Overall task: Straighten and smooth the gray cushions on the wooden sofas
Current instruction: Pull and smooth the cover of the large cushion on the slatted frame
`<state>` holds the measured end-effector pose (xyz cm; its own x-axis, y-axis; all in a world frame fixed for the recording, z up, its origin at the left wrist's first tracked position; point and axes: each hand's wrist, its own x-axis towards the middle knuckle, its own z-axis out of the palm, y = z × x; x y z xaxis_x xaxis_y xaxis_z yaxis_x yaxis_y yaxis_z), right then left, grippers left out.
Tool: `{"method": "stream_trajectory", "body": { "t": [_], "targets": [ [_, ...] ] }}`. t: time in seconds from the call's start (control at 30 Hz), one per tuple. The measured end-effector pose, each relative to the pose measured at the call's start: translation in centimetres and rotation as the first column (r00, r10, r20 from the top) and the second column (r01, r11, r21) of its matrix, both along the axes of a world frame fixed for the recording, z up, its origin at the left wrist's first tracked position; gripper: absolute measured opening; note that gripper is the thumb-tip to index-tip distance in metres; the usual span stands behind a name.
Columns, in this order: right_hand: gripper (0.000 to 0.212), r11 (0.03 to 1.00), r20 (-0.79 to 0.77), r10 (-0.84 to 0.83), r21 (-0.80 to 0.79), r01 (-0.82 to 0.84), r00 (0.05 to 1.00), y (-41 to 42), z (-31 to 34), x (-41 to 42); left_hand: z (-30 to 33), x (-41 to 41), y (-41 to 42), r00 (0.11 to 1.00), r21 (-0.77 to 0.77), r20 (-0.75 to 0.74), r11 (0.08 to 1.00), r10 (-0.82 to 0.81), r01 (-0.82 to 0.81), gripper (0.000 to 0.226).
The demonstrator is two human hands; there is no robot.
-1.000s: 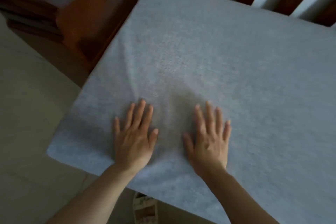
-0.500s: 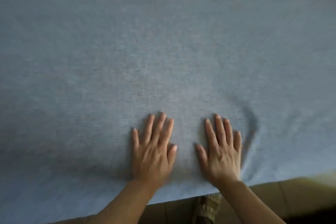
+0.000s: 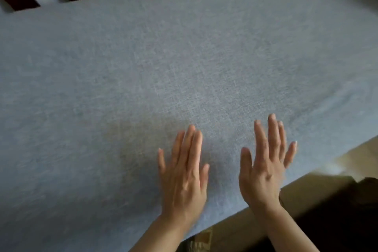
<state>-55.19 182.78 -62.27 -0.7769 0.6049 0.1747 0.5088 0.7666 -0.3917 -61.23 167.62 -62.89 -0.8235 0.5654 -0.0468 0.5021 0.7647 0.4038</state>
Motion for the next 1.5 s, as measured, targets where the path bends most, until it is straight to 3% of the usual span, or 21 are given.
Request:
{"method": "stream_trajectory", "body": {
  "t": [0.07, 0.1, 0.23, 0.3, 0.37, 0.5, 0.6, 0.63, 0.77, 0.8, 0.9, 0.97, 1.0, 1.07, 1.13, 1.17, 1.2, 1.23, 1.3, 1.4, 1.5],
  "targets": [
    [0.065, 0.995, 0.22, 0.097, -0.027, -0.093, 0.971, 2.2, -2.4, 1.3, -1.3, 0.6, 1.5, 0.995, -0.162, 0.075, 0.983, -0.069, 0.081, 0.068],
    [0.067, 0.989, 0.237, 0.145, -0.035, -0.141, 0.961, 3.1, -3.2, 1.2, -1.9, 0.3, 2.5, 0.995, -0.173, 0.079, 0.982, -0.068, 0.081, 0.069],
    [0.055, 0.998, 0.062, 0.054, -0.024, -0.052, 0.997, 6.3, -1.5, -3.6, -0.9, -4.7, 6.4, 0.996, -0.045, -0.041, 0.996, 0.077, -0.079, 0.061],
    [0.062, 0.995, 0.128, 0.091, -0.045, -0.086, 0.988, 7.6, -1.8, -6.9, -1.2, -8.1, 7.6, 0.997, -0.074, -0.022, 0.994, 0.074, -0.075, 0.064],
    [0.073, 0.972, 0.195, 0.235, -0.033, -0.233, 0.952, 8.7, -2.5, -10.5, -1.6, -10.8, 8.9, 0.999, -0.131, -0.027, 0.991, -0.033, 0.029, 0.067],
    [0.061, 0.982, -0.012, 0.187, 0.018, -0.187, 0.982, 10.8, -1.0, -18.8, -1.5, -18.4, 11.6, 0.986, -0.008, -0.118, 0.992, 0.121, -0.123, 0.061],
    [0.065, 0.91, 0.21, 0.398, 0.032, -0.413, 0.893, 10.5, -2.7, -22.8, -2.1, -22.6, 11.6, 0.997, -0.126, -0.063, 0.99, 0.054, -0.061, 0.067],
    [0.065, 0.894, 0.213, 0.428, 0.039, -0.446, 0.878, 11.1, -3.1, -24.7, -2.3, -24.4, 12.1, 0.997, -0.138, -0.069, 0.99, 0.033, -0.042, 0.067],
    [0.054, 0.955, -0.106, 0.297, 0.037, -0.294, 0.949, 13.3, 0.5, -33.4, -0.9, -33.3, 13.2, 0.963, 0.017, -0.162, 0.977, 0.214, -0.214, 0.064],
    [0.056, 0.938, -0.075, 0.342, 0.086, -0.336, 0.937, 13.7, 0.0, -35.0, -1.5, -35.1, 12.7, 0.957, -0.003, -0.156, 0.969, 0.243, -0.246, 0.065],
    [0.075, 0.841, 0.388, 0.476, 0.062, -0.538, 0.789, 14.6, -2.3, -38.2, -2.8, -37.6, 12.0, 0.974, -0.214, -0.09, 0.951, 0.209, -0.224, 0.074],
    [0.077, 0.855, 0.458, 0.475, -0.04, -0.516, 0.752, 15.0, -1.2, -41.7, -2.0, -40.0, 12.3, 0.983, -0.237, -0.037, 0.954, 0.179, -0.183, 0.072],
    [0.071, 0.869, 0.379, 0.47, -0.044, -0.492, 0.797, 15.0, 0.4, -43.7, -0.9, -41.5, 12.8, 0.976, -0.177, -0.051, 0.96, 0.213, -0.219, 0.068],
    [0.059, 0.885, 0.06, 0.463, 0.02, -0.465, 0.884, 15.1, 4.3, -47.7, 2.1, -44.9, 13.7, 0.941, -0.002, -0.116, 0.948, 0.316, -0.319, 0.064],
    [0.051, 0.902, -0.247, 0.43, 0.147, -0.405, 0.868, 15.2, 6.1, -50.2, 3.2, -47.3, 14.2, 0.879, 0.188, -0.199, 0.897, 0.434, -0.4, 0.064],
    [0.051, 0.913, -0.305, 0.407, 0.175, -0.369, 0.861, 15.4, 5.7, -50.9, 2.6, -48.1, 14.2, 0.855, 0.219, -0.205, 0.874, 0.477, -0.434, 0.065],
    [0.054, 0.905, -0.25, 0.421, 0.188, -0.382, 0.872, 15.6, 4.7, -51.3, 1.9, -48.5, 14.1, 0.858, 0.171, -0.178, 0.874, 0.482, -0.456, 0.064],
    [0.06, 0.876, -0.051, 0.466, 0.166, -0.453, 0.883, 15.9, 2.9, -51.3, 0.6, -48.3, 14.5, 0.879, 0.044, -0.147, 0.891, 0.453, -0.452, 0.063],
    [0.074, 0.821, 0.357, 0.523, 0.033, -0.57, 0.774, 16.5, -1.1, -50.5, -1.8, -47.5, 14.7, 0.91, -0.206, -0.108, 0.887, 0.4, -0.414, 0.063],
    [0.083, 0.795, 0.412, 0.551, 0.008, -0.607, 0.726, 18.0, -3.3, -51.2, -2.5, -47.6, 15.4, 0.902, -0.285, -0.043, 0.86, 0.43, -0.424, 0.061],
    [0.077, 0.746, 0.376, 0.638, -0.087, -0.66, 0.672, 18.8, -2.0, -52.0, -1.3, -48.0, 16.3, 0.884, -0.303, -0.075, 0.834, 0.461, -0.46, 0.062]
  ]
}}
